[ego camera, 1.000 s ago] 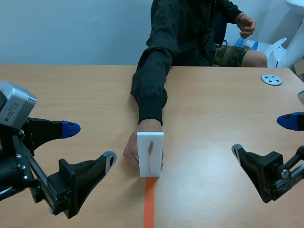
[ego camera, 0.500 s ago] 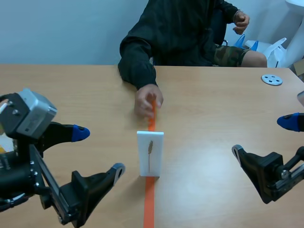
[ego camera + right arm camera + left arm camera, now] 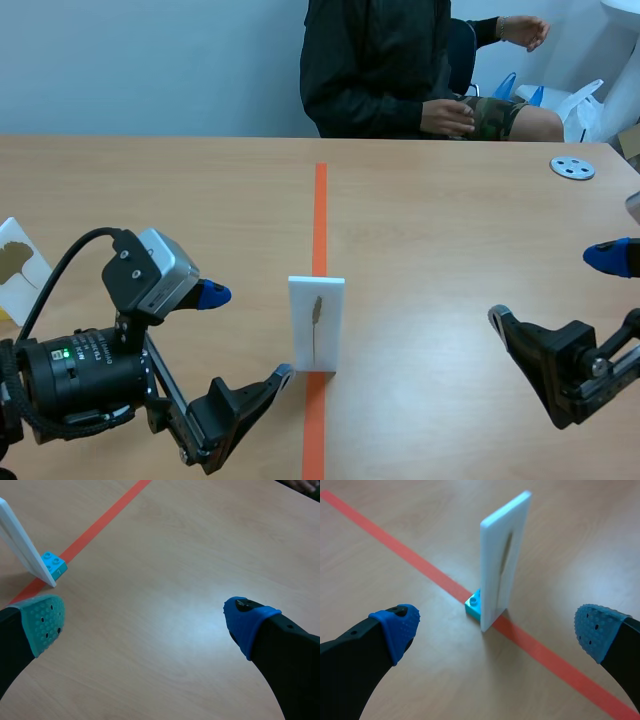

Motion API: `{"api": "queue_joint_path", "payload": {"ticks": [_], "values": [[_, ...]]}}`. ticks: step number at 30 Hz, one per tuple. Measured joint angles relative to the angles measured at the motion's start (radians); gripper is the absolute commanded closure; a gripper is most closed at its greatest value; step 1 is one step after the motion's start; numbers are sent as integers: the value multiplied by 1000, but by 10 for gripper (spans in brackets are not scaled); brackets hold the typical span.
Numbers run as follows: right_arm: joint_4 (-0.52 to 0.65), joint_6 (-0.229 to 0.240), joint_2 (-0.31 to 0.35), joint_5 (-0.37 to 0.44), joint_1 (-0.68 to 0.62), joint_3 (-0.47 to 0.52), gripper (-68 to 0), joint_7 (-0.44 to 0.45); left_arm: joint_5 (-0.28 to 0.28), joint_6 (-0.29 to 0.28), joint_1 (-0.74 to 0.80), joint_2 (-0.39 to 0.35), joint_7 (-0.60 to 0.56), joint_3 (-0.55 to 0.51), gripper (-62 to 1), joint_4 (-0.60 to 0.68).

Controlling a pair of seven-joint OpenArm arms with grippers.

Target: Sort the leaf by its shape. The table is split by an orange tape line. A compound leaf with several leaflets goes to the left side, a simple leaf with one blade goes to the right side. Return to the home posture when a red brick is placed on the table.

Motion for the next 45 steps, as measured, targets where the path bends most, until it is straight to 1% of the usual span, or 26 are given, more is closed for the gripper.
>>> {"api": "queue_joint_path", "payload": {"ticks": [4,6,10,13,16,20,27,36,38,39,40,42,45], "values": [[0,0,0,0,0,0,-679,-2,15,3,-57,0,-71,31,-623,-102],[0,0,0,0,0,0,-679,-2,49,3,-85,0,-113,56,-623,-142],[0,0,0,0,0,0,-679,-2,90,4,-142,3,-160,119,-623,-214],[0,0,0,0,0,0,-679,-2,89,32,-186,29,-168,142,-623,-273],[0,0,0,0,0,0,-679,-3,105,35,-237,68,-169,154,-623,-338],[0,0,0,0,0,0,-679,-3,119,44,-293,109,-203,176,-623,-411],[0,0,0,0,0,0,-679,-3,129,47,-311,114,-214,214,-623,-437],[0,0,0,0,0,0,-679,-3,130,47,-311,114,-213,214,-623,-437],[0,0,0,0,0,0,-679,-3,130,47,-311,114,-213,214,-527,-437],[0,0,0,0,0,0,-679,-3,130,47,-311,114,-213,214,-488,-437],[0,0,0,0,0,0,-679,-3,130,47,-311,114,-213,214,-464,-437],[0,0,0,0,0,0,-679,-3,130,47,-311,114,-213,214,-449,-437],[0,0,0,0,0,0,-679,-3,130,47,-311,114,-213,214,-442,-437]]}}
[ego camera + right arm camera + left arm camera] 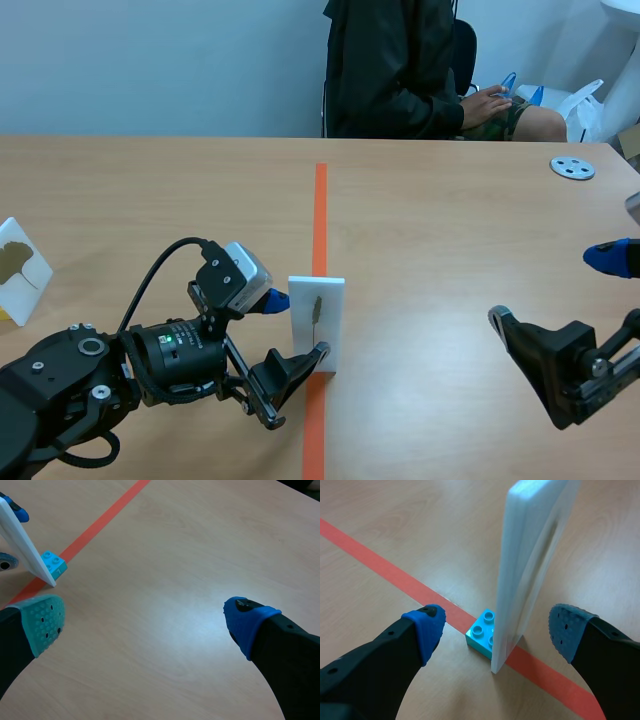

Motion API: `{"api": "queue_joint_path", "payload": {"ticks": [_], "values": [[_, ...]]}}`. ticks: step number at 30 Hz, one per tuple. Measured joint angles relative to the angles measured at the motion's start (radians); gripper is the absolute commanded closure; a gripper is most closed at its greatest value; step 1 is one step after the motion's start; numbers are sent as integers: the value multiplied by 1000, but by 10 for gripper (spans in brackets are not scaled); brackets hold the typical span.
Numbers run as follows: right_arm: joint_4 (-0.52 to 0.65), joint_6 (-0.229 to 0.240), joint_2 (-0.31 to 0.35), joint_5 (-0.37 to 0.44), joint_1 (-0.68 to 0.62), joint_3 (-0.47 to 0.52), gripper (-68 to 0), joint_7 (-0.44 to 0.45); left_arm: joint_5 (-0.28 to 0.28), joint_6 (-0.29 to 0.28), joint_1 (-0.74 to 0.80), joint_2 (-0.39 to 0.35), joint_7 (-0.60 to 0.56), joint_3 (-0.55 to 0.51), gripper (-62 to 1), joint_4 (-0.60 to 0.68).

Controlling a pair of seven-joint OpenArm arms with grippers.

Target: Sort the leaf by its shape. The table is split by an orange tape line. A compound leaf with several leaflets goes to the left side, a simple leaf with one blade goes to the right side. Return to the home posture when a red brick is placed on the table.

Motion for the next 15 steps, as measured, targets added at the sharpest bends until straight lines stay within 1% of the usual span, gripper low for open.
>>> {"api": "queue_joint_path", "payload": {"ticks": [3,5,8,12,15], "values": [[0,0,0,0,0,0,-679,0,0,0,0,0,0,0,-397,0],[0,0,0,0,0,0,-679,0,0,0,0,0,-12,10,-385,0],[0,0,0,0,0,0,-679,0,0,0,0,-2,-35,27,-384,0],[0,0,0,0,0,0,-679,0,0,0,0,-2,-37,31,-300,0],[0,0,0,0,0,0,-679,0,0,0,0,-2,-37,31,-293,0]]}}
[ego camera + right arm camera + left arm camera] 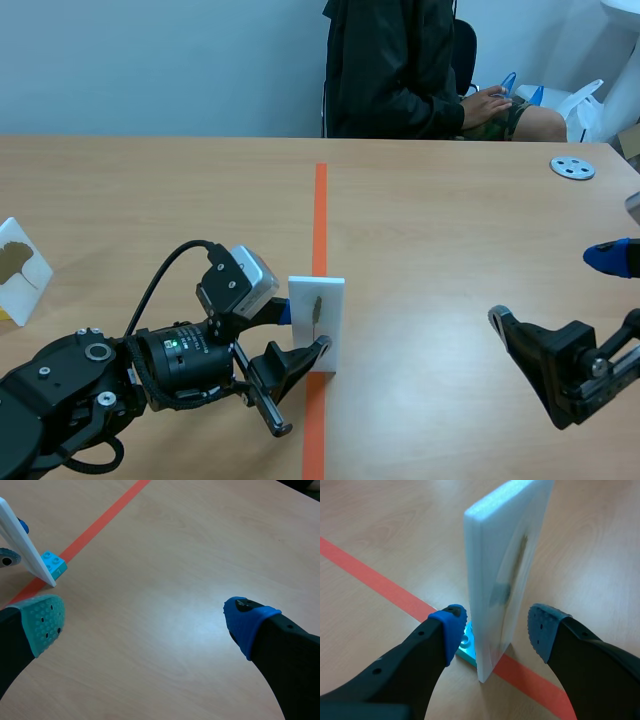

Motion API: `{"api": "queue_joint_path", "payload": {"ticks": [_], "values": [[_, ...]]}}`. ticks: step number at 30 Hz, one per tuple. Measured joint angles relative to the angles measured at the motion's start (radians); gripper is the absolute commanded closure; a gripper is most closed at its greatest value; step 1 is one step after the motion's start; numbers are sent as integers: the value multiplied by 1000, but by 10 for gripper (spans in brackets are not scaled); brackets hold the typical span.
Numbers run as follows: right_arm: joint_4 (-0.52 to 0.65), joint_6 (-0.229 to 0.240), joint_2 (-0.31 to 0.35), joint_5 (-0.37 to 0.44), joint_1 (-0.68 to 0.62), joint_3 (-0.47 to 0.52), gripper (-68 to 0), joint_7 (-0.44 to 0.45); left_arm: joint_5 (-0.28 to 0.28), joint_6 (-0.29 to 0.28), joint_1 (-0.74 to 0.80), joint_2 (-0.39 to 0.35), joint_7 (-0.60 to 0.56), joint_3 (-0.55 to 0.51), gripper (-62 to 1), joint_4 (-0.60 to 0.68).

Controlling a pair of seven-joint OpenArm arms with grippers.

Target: Sort the leaf by its shape. The table is split by an orange tape line. A compound leaf with several leaflets goes to the left side, a simple leaf with one blade goes to the right side. Return to the home posture when a red brick is placed on the table.

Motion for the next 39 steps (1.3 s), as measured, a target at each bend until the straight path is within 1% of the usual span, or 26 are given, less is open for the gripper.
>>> {"api": "queue_joint_path", "payload": {"ticks": [1,6,12,15,18,21,25,28,29,32,35,36,38,39], "values": [[0,0,0,0,0,0,-679,0,0,1,0,0,0,0,-279,0],[0,0,0,0,0,0,-679,0,0,8,0,0,0,0,-130,0],[0,0,0,0,0,0,-679,0,0,8,0,0,0,0,-40,0],[0,0,0,0,0,0,-679,0,0,7,0,0,3,0,-41,10],[0,0,0,0,0,0,-679,-5,-4,5,21,-1,26,-15,-41,89],[0,0,0,0,0,0,-679,-8,-41,-3,63,-1,100,-64,-41,243],[0,0,0,0,0,0,-679,-8,-124,-3,141,-17,179,-162,-41,460],[0,0,0,0,0,0,-679,-8,-173,-3,230,-41,224,-254,-41,578],[0,0,0,0,0,0,-679,-8,-180,0,265,-45,235,-289,-41,606],[0,0,0,0,0,0,-679,-8,-219,1,367,-48,262,-402,-41,658],[0,0,0,0,0,0,-679,-8,-269,12,452,-48,278,-517,-41,664],[0,0,0,0,0,0,-679,-8,-277,26,474,-48,278,-552,-41,664],[0,0,0,0,0,0,-679,-8,-298,77,505,-48,278,-612,-41,659],[0,0,0,0,0,0,-679,-8,-298,103,515,-48,278,-642,-41,655]]}}
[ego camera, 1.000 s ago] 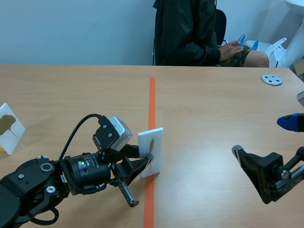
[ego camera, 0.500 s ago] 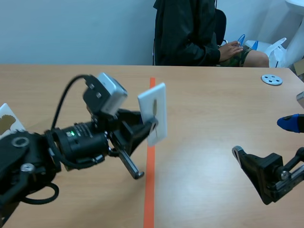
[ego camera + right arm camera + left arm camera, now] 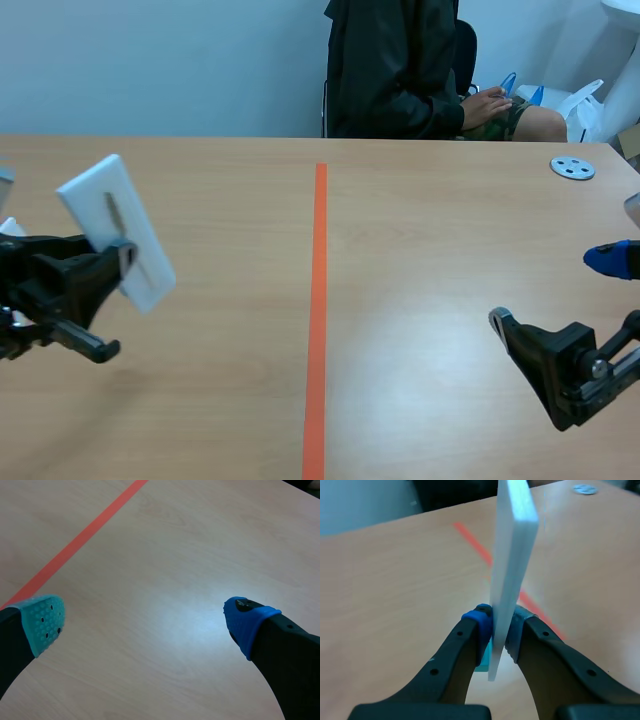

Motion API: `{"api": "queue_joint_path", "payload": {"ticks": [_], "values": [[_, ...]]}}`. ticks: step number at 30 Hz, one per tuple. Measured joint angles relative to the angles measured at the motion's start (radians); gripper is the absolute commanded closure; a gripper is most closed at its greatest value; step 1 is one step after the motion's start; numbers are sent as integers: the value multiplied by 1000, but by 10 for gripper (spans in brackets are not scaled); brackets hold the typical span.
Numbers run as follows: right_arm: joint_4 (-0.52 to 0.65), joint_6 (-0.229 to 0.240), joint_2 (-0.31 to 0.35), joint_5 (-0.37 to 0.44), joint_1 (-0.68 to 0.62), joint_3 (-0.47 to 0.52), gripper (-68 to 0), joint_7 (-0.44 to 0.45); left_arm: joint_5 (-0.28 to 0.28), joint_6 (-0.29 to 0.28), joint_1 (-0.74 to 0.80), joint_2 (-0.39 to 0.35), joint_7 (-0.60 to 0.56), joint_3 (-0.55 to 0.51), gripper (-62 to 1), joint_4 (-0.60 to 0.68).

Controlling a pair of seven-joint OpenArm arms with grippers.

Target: Sort the leaf by its shape. The table is split by an orange tape line. A compound leaf with several leaflets goes to the left side, a simple leaf with one blade goes to the right side. Return to the home posture when a red brick is placed on the table.

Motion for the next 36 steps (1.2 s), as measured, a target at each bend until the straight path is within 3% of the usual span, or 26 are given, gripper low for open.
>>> {"api": "queue_joint_path", "payload": {"ticks": [5,9,14,27,36], "values": [[0,0,0,0,0,0,-679,0,-95,44,0,0,20,-101,-41,-43],[0,0,0,0,0,0,-679,0,-129,128,-6,0,22,-110,-41,-108],[0,0,0,0,0,0,-679,0,-143,171,-39,0,-5,-118,-41,-237],[0,0,-27,0,0,0,-679,0,-161,183,-218,23,-100,-117,-41,-554],[0,0,-34,0,0,0,-679,-7,-161,201,-222,25,-154,-118,-46,-608]]}}
